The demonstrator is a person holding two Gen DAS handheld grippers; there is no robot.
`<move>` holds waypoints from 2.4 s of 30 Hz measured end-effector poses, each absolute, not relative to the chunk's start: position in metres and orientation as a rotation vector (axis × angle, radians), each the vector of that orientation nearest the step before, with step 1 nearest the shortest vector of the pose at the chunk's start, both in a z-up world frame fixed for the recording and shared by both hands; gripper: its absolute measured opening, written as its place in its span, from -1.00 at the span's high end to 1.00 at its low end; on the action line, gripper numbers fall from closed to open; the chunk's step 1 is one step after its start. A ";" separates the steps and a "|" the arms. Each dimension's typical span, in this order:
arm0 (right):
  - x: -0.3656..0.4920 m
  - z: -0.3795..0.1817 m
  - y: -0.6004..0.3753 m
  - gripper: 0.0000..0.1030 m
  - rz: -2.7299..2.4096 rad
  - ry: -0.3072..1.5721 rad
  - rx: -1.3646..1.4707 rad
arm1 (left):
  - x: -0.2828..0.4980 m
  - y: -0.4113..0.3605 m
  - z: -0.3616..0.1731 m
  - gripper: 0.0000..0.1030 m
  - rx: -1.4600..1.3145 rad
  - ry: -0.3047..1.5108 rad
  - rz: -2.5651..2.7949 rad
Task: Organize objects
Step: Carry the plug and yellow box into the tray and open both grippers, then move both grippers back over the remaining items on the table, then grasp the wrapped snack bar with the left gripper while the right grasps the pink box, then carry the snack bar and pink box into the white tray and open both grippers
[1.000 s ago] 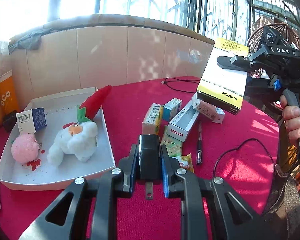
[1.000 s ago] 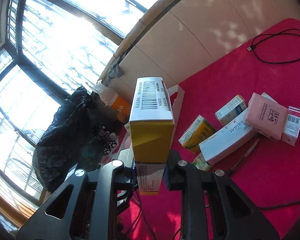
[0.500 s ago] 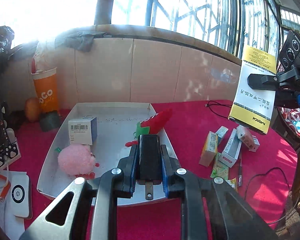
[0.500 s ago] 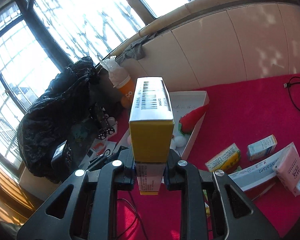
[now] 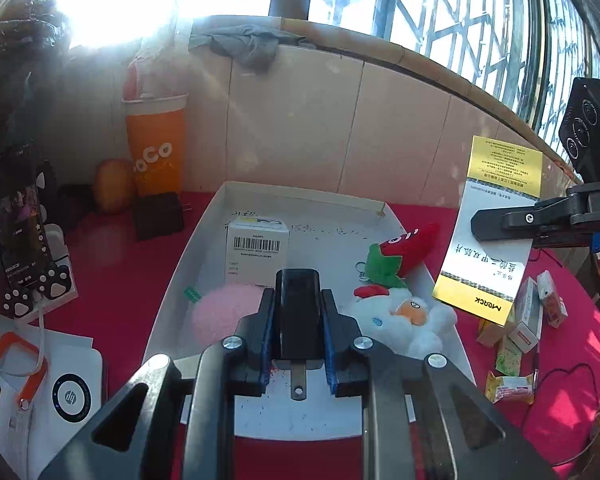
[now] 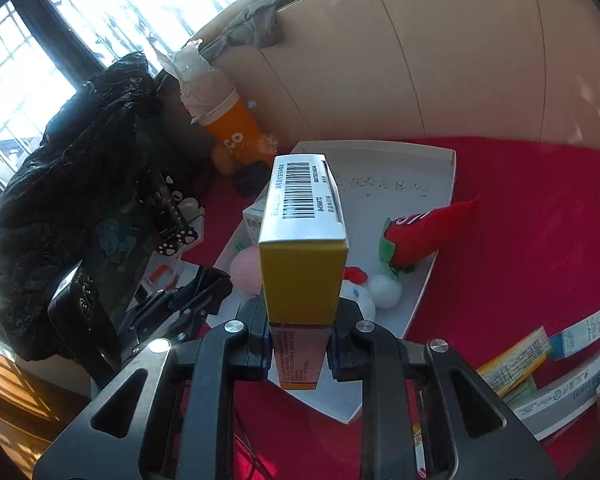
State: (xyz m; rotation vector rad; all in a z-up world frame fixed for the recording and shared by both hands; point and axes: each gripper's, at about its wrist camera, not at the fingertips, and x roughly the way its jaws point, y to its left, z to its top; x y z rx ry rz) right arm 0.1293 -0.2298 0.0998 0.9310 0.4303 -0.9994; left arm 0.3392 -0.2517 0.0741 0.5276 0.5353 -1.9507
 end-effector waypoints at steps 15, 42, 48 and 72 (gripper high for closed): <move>0.134 0.087 -0.252 -0.99 -1.151 0.332 0.891 | 0.349 -0.254 0.078 -1.00 0.377 0.507 -1.839; -0.150 0.047 -0.073 -0.99 -1.471 0.219 0.865 | 0.159 -0.138 0.041 -1.00 0.928 0.239 -2.477; -0.082 0.043 -0.106 -0.99 -1.287 0.673 0.496 | 0.150 -0.139 0.030 -1.00 1.065 0.189 -2.546; -0.062 0.037 -0.090 0.03 -1.213 0.670 0.591 | 0.148 -0.114 0.017 0.60 1.183 0.225 -2.566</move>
